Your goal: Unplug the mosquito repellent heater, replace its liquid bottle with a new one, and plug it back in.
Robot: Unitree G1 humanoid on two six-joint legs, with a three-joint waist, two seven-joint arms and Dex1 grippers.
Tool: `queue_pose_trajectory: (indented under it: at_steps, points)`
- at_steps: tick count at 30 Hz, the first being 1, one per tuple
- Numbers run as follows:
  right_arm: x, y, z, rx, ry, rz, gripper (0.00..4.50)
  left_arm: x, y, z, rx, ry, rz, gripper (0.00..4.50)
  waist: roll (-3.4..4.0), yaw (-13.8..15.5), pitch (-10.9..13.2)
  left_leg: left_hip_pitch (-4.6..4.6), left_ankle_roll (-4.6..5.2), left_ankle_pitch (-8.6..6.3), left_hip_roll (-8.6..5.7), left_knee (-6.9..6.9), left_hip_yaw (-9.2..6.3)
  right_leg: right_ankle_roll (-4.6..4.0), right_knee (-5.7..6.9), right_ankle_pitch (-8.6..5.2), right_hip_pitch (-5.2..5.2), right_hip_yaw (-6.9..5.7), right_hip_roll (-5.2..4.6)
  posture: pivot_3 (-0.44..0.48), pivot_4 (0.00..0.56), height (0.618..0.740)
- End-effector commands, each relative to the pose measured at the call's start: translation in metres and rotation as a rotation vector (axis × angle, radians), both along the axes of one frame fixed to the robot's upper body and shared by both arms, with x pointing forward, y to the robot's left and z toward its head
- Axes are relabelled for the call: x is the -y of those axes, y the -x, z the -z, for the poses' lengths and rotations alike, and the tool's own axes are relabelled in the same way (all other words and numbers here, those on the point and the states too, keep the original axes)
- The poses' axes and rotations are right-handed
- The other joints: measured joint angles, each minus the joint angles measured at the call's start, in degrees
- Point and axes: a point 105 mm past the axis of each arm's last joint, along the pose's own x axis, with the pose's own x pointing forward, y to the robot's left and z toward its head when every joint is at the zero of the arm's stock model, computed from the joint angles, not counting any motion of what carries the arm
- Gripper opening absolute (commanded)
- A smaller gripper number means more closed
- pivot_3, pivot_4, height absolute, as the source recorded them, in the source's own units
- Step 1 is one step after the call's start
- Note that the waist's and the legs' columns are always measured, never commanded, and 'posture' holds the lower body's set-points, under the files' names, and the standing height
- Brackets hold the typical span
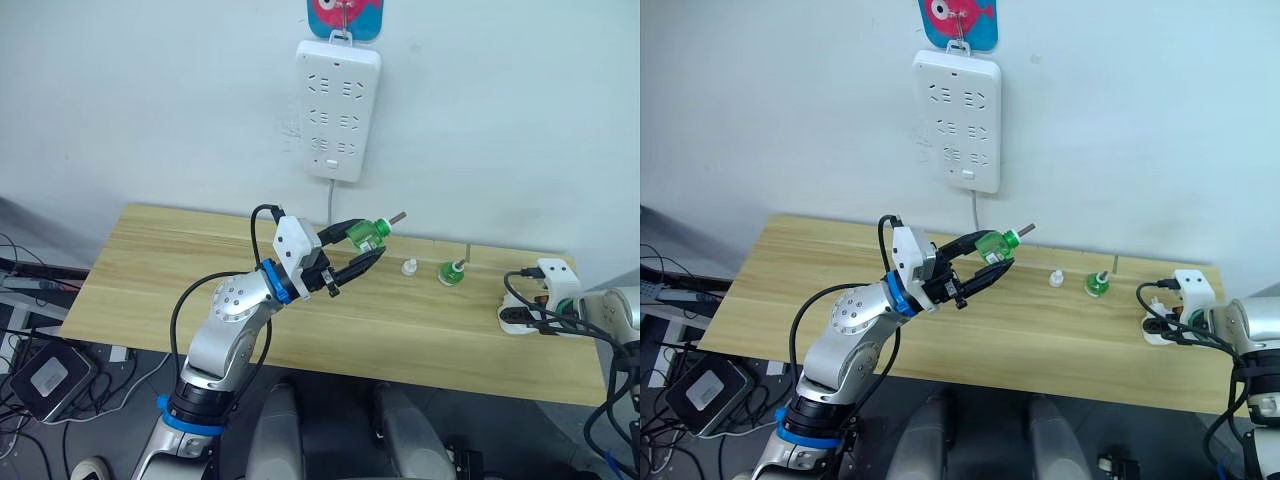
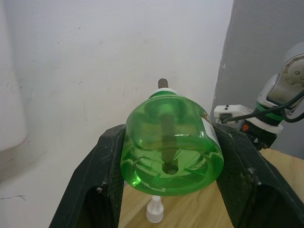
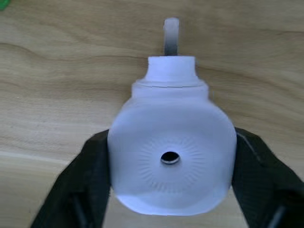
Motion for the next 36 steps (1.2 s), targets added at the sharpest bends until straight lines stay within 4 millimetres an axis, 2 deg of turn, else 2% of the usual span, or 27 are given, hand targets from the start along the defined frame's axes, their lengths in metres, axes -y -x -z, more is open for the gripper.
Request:
queue_pose_trajectory:
  at_steps: [1, 5, 8, 9, 11, 15, 19, 26, 36]
  points:
    - [0.008, 0.002, -0.01, 0.019, 0.006, -0.004, 2.96, 0.003, 0.005, -0.009, 0.039, 0.011, 0.016, 2.25, 0.0, 0.0, 0.0, 0.0, 0.0, 0.0, 0.0, 0.0, 0.0, 0.0, 0.0, 0.0, 0.0, 0.0, 0.0, -0.006, 0.329, 0.74]
    - [0.002, -0.002, -0.051, 0.117, -0.139, -0.052, 2.96, 0.003, 0.014, -0.013, -0.021, 0.058, 0.103, 2.25, 0.14, 0.03, 0.11, -0.01, 0.0, 0.0, -0.03, -0.02, 0.02, 0.01, -0.01, 0.0, -0.01, 0.02, -0.02, -0.012, 0.334, 0.74]
    - [-0.039, 0.009, -0.127, 0.197, -0.627, -0.22, 2.96, 0.003, 0.02, -0.02, -0.154, 0.114, 0.221, 2.25, 0.31, -0.38, 0.31, 0.0, 0.0, 0.0, -0.02, -0.02, 0.04, 0.01, 0.0, -0.01, -0.02, 0.03, -0.02, -0.038, 0.336, 0.74]
    - [-0.045, 0.014, -0.147, 0.218, -0.738, -0.257, 2.96, 0.004, 0.022, -0.02, -0.197, 0.117, 0.26, 2.25, 0.4, -0.6, 0.38, 0.0, 0.01, 0.0, -0.02, -0.01, 0.04, 0.01, 0.01, 0.0, -0.02, 0.03, -0.03, -0.038, 0.336, 0.74]
    - [-0.047, 0.015, -0.168, 0.238, -0.858, -0.275, 2.96, 0.005, 0.025, -0.02, -0.267, 0.109, 0.321, 2.25, 0.4, -0.77, 0.4, 0.03, 0.03, 0.01, -0.02, -0.01, 0.02, 0.01, 0.03, 0.0, 0.0, 0.02, -0.02, -0.056, 0.334, 0.74]
    - [-0.079, 0.021, -0.186, 0.226, -0.988, -0.446, 2.96, 0.006, 0.031, -0.017, -0.47, 0.113, 0.512, 2.25, 0.28, -1.01, 0.38, 0.01, 0.06, -0.01, -0.02, -0.12, -0.11, 0.01, -0.42, -0.01, 0.18, -0.14, -0.02, -0.096, 0.33, 0.74]
    - [-0.099, 0.039, -0.202, 0.169, -1.046, -0.577, 2.96, 0.006, 0.028, -0.023, -0.545, 0.128, 0.6, 2.25, 0.35, -1.04, 0.42, -0.16, 0.18, -0.08, -0.2, -0.13, 0.0, 0.1, -0.65, 0.06, 0.13, -0.04, -0.19, -0.107, 0.336, 0.74]
    - [-0.12, 0.052, -0.219, 0.118, -1.094, -0.665, 2.96, 0.014, 0.028, -0.032, -0.553, 0.13, 0.672, 2.25, 0.32, -1.11, 0.44, -0.2, 0.4, -0.22, -0.29, -0.14, 0.07, 0.04, -0.76, 0.1, 0.15, -0.06, -0.35, -0.112, 0.336, 0.74]
    - [-0.134, 0.049, -0.221, 0.126, -1.081, -0.704, 2.96, 0.026, 0.027, -0.036, -0.536, 0.125, 0.693, 2.25, 0.32, -1.09, 0.44, -0.2, 0.4, -0.21, -0.31, -0.14, 0.08, 0.25, -0.75, -0.02, 0.14, -0.07, -0.4, -0.093, 0.337, 0.74]
